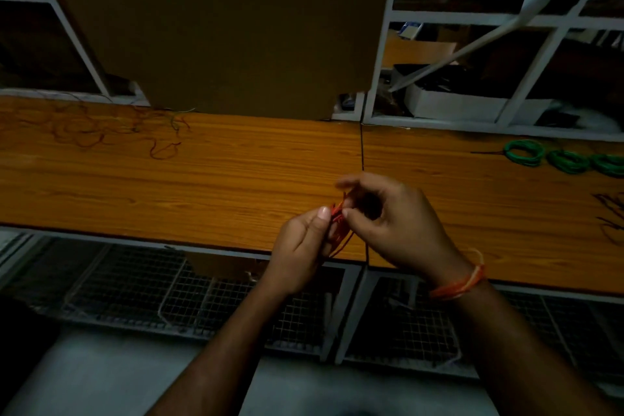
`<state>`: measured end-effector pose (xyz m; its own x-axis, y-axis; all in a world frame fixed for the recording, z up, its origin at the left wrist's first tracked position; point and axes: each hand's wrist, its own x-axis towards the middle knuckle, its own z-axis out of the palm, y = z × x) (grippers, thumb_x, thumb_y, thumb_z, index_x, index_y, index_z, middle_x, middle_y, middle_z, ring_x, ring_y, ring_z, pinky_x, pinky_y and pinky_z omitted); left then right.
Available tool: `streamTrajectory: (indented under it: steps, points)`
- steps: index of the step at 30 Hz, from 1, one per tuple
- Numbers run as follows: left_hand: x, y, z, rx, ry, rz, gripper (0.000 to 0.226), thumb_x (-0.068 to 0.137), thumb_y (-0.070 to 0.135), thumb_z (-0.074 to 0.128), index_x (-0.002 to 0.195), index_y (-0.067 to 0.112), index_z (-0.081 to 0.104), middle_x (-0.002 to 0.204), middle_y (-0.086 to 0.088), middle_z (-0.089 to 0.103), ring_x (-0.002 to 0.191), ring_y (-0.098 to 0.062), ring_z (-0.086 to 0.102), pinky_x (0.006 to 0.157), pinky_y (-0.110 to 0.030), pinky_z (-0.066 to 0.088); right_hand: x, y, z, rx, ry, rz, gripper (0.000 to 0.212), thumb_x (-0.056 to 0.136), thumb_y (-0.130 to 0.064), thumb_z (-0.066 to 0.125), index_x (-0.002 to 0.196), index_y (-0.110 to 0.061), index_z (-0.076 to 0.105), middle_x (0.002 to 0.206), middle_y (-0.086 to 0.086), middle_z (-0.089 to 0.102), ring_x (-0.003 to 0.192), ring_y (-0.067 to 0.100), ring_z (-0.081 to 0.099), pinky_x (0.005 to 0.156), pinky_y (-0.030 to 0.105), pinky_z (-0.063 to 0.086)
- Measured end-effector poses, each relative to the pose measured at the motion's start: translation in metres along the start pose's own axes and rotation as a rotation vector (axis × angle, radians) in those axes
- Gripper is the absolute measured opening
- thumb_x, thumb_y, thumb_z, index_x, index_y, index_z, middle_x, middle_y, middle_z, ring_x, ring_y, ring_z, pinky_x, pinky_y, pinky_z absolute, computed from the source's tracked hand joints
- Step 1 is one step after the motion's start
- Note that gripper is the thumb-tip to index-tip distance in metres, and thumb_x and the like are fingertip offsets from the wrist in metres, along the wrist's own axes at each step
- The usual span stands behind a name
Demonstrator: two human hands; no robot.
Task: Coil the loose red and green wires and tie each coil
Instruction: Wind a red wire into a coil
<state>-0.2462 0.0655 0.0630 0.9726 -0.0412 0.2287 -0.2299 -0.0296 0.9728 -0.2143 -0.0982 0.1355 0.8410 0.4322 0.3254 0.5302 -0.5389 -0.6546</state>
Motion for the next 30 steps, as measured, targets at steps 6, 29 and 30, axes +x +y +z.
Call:
streamTrajectory:
  steps: [6, 29, 30]
  points:
    - [0.009, 0.002, -0.008, -0.076, -0.080, -0.034, 0.037, 0.104, 0.036, 0.040, 0.076, 0.015, 0.052, 0.062, 0.006, 0.044, 0.054, -0.014, 0.039, 0.052, -0.026, 0.031, 0.012, 0.013, -0.005, -0.258, -0.021, -0.214, 0.013, 0.089, -0.023, 0.067, 0.100, -0.023, 0.074, 0.097, -0.006, 0.058, 0.091, 0.009, 0.054, 0.073, 0.020, 0.045]
    - [0.161, -0.043, 0.163, -0.189, -0.152, -0.273, 0.037, 0.097, 0.026, 0.056, 0.061, 0.022, 0.051, 0.052, 0.009, 0.038, 0.043, -0.006, 0.031, 0.042, -0.019, 0.026, 0.010, 0.212, -0.110, 0.119, 0.117, 0.126, 0.011, 0.095, -0.015, 0.068, 0.099, -0.021, 0.076, 0.089, -0.012, 0.073, 0.083, 0.005, 0.069, 0.068, 0.021, 0.052]
    - [0.171, -0.047, 0.178, -0.222, -0.128, -0.306, 0.038, 0.097, 0.026, 0.056, 0.060, 0.023, 0.051, 0.051, 0.009, 0.037, 0.042, -0.006, 0.030, 0.043, -0.019, 0.025, 0.008, 0.227, -0.120, 0.125, 0.122, 0.126, 0.013, 0.097, -0.018, 0.065, 0.103, -0.020, 0.077, 0.092, -0.012, 0.073, 0.086, 0.004, 0.068, 0.070, 0.020, 0.052]
